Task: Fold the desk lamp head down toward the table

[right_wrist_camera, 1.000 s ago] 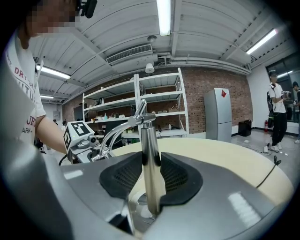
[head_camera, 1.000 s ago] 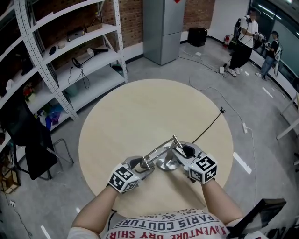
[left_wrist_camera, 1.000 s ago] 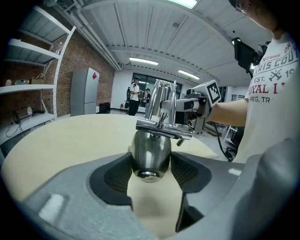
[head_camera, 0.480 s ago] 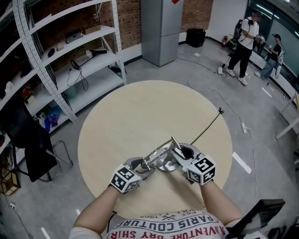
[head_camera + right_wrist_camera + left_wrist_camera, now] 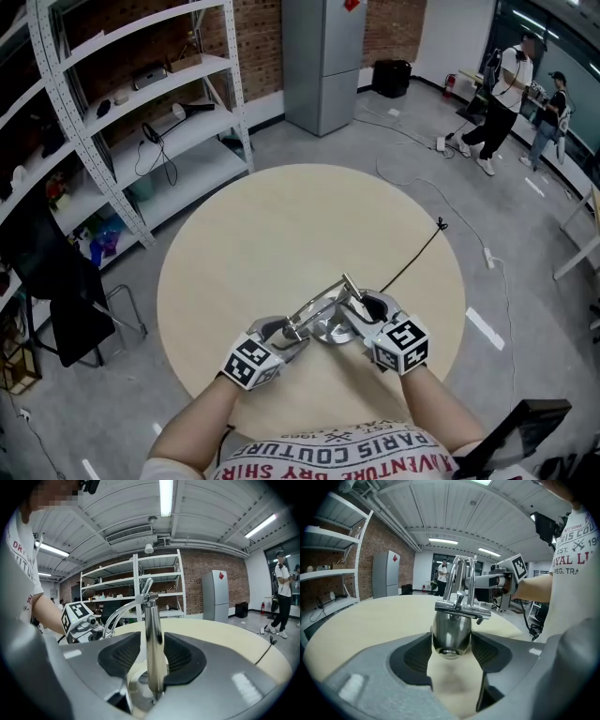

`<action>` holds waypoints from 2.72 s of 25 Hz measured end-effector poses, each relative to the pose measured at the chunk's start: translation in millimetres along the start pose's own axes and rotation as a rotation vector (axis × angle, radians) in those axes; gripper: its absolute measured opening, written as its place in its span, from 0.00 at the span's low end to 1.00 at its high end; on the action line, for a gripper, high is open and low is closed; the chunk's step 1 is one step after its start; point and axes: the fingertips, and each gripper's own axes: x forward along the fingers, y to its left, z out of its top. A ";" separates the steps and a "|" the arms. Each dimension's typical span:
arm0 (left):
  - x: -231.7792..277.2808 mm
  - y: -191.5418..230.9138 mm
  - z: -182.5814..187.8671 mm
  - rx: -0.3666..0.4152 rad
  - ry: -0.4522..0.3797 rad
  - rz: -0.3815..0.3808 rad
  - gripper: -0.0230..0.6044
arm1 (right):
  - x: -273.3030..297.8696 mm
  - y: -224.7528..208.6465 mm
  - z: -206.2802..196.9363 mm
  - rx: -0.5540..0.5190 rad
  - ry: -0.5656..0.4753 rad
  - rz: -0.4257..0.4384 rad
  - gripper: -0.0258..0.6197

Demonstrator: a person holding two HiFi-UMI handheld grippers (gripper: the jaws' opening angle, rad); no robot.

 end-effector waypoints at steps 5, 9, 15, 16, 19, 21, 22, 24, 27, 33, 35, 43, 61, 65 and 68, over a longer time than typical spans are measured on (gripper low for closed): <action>-18.2 4.5 -3.6 -0.034 -0.019 0.021 0.45 | -15.2 4.1 -2.5 -0.014 0.018 -0.008 0.29; -39.8 -8.4 0.4 -0.053 -0.069 0.016 0.44 | -32.8 18.0 -4.8 -0.014 0.015 -0.005 0.25; -74.7 -46.5 18.7 -0.097 -0.178 -0.040 0.44 | -63.2 64.0 1.2 -0.021 -0.004 0.070 0.04; -80.7 -54.5 23.3 -0.099 -0.190 -0.058 0.44 | -66.7 73.7 3.3 -0.022 -0.006 0.088 0.04; -98.6 -79.1 36.4 -0.031 -0.203 -0.052 0.40 | -78.8 105.7 7.0 -0.019 -0.010 0.142 0.04; -114.1 -90.8 46.7 0.027 -0.228 -0.007 0.04 | -86.6 127.9 9.9 -0.014 -0.023 0.175 0.04; -121.6 -98.0 52.0 0.038 -0.240 -0.005 0.04 | -90.2 138.2 11.9 -0.015 -0.029 0.187 0.04; -135.3 -113.6 61.8 0.040 -0.257 -0.014 0.04 | -97.8 156.1 16.1 -0.019 -0.038 0.204 0.04; -151.1 -129.7 70.1 0.019 -0.249 -0.006 0.04 | -107.6 175.2 21.9 -0.002 -0.048 0.217 0.04; -166.3 -155.1 86.3 -0.018 -0.283 -0.026 0.04 | -122.9 198.3 33.0 0.010 -0.045 0.258 0.04; -166.0 -160.2 89.0 -0.003 -0.283 -0.020 0.04 | -126.4 198.1 33.7 0.011 -0.046 0.262 0.04; -167.7 -172.2 93.8 -0.008 -0.270 0.011 0.04 | -140.0 199.8 34.4 0.012 -0.044 0.278 0.04; -163.5 -190.7 105.4 0.054 -0.262 -0.016 0.04 | -157.0 198.9 49.9 -0.022 -0.073 0.248 0.04; -164.6 -188.7 104.7 0.060 -0.262 -0.019 0.04 | -155.5 198.5 47.7 -0.021 -0.073 0.232 0.04; -166.7 -188.3 103.3 0.062 -0.258 -0.027 0.04 | -153.3 198.8 50.1 -0.015 -0.078 0.229 0.04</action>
